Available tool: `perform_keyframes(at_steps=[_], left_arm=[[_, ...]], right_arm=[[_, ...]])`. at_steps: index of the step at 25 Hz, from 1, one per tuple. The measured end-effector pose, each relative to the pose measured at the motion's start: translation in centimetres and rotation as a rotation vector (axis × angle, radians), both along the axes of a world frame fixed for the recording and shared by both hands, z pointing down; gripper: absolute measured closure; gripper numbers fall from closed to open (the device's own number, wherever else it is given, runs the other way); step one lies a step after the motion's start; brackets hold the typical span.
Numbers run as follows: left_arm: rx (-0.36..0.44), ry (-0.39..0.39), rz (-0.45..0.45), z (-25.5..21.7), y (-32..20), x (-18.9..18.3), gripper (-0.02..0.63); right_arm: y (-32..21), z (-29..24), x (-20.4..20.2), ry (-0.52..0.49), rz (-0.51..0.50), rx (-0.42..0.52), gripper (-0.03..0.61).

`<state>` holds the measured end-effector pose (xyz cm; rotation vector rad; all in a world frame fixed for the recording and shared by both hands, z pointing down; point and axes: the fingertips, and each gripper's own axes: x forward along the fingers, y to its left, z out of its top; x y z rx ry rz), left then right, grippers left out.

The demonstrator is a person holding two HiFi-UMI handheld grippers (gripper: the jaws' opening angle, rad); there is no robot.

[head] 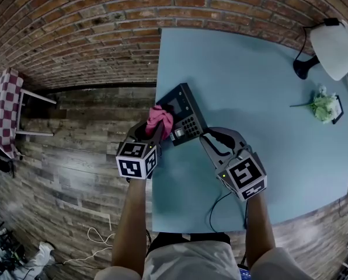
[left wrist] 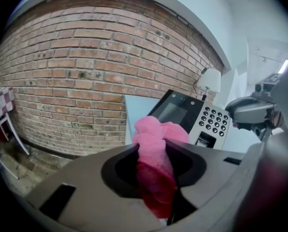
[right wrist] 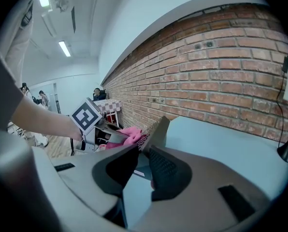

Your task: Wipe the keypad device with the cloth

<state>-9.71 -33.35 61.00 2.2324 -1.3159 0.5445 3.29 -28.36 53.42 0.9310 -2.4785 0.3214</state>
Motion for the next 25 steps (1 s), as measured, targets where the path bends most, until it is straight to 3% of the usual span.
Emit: perform_keyframes(at_steps=[7,9,12,15,17,21,25], left_arm=[[0.028,-0.130,0.026,-1.0,0.5,-1.0,0.445],[0.076,-0.093,-0.003,-3.6,0.5,-1.2,0.446],[0.157,0.060,-0.024,-8.3,0.1,0.3,0.446],[0.198,0.182,0.003,-11.2,-0.4,3.2,0.445],[0.199,0.222,0.031,-11.6,-0.7,5.4,0.446],[0.199,0.179,0.064,-10.2,-0.9,8.1,0.445],[0.238,0.110,0.057,-9.0,-0.8,8.4,0.446]], right_arm=[[0.3,0.0,-0.2,0.075,-0.003,0.021,0.500],[0.4,0.2,-0.1,0.088,-0.009,0.014,0.500],[0.4,0.3,0.0,0.075,-0.014,0.003,0.500],[0.4,0.3,0.1,0.061,-0.021,-0.001,0.500],[0.4,0.2,0.2,0.054,-0.018,-0.004,0.500],[0.4,0.1,0.0,0.048,-0.010,-0.002,0.499],[0.4,0.1,0.1,0.051,-0.014,-0.002,0.499]])
